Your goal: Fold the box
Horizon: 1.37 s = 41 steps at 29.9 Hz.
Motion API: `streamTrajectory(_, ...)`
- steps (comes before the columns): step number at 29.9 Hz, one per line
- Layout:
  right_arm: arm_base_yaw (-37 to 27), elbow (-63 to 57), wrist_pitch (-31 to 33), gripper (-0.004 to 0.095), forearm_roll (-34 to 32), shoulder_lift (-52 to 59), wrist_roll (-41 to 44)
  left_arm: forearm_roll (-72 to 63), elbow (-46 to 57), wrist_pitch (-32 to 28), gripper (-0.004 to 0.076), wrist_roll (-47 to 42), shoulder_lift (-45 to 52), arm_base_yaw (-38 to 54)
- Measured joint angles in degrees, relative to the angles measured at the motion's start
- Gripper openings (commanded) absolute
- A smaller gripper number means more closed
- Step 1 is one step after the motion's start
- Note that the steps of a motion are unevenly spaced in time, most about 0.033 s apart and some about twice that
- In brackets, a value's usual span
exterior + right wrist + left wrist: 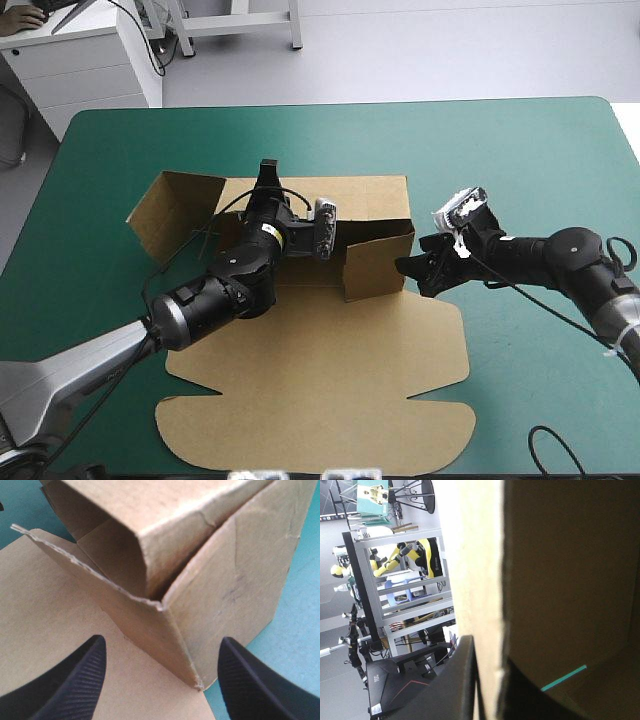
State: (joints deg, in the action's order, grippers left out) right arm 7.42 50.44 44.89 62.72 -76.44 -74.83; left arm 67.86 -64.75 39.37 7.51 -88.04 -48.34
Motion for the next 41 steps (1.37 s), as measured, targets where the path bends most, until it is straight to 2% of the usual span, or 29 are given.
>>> streamTrajectory(5,3.92,-0.04,-5.25,0.0609,1.05,-0.09,-1.17,-2.66,0.0,-0.06,0.0001,4.26,0.16,0.08)
streamTrajectory(14,13.35,-0.32,-21.61,0.0608,0.28,-0.26,0.55,-5.49,-0.19,-0.38,0.0001,9.29,0.48,0.09)
streamTrajectory(20,14.75,-0.32,-23.91,0.0603,-6.07,-0.26,7.85,-10.62,-0.58,-0.47,0.0001,16.53,1.01,0.14)
streamTrajectory(25,14.93,-0.32,-23.85,0.0462,-12.72,-0.26,14.69,-11.88,-0.64,0.21,0.0001,18.1,1.13,0.14)
streamTrajectory(29,15.04,-0.32,-23.5,0.0392,-16.95,-0.26,18.99,-12.12,-0.64,0.27,0.0001,18.4,1.24,0.14)
streamTrajectory(32,15.04,-0.32,-23.55,0.03,-17.54,-0.26,19.93,-12.61,-0.64,0.27,0.0001,18.59,1.37,0.14)
streamTrajectory(38,15.04,-0.32,-23.72,0.0011,-18.19,-0.26,20.26,-13.14,-0.64,0.63,0.0001,18.78,1.72,0.14)
streamTrajectory(39,15.04,-0.32,-23.88,-0.0019,-18.48,-0.26,20.32,-13.19,-0.59,0.63,0.0001,18.78,1.84,0.14)
streamTrajectory(41,15.04,-0.32,-24.23,-0.0018,-18.61,-0.26,20.39,-13.58,-0.59,0.67,0.0001,18.78,2.23,0.14)
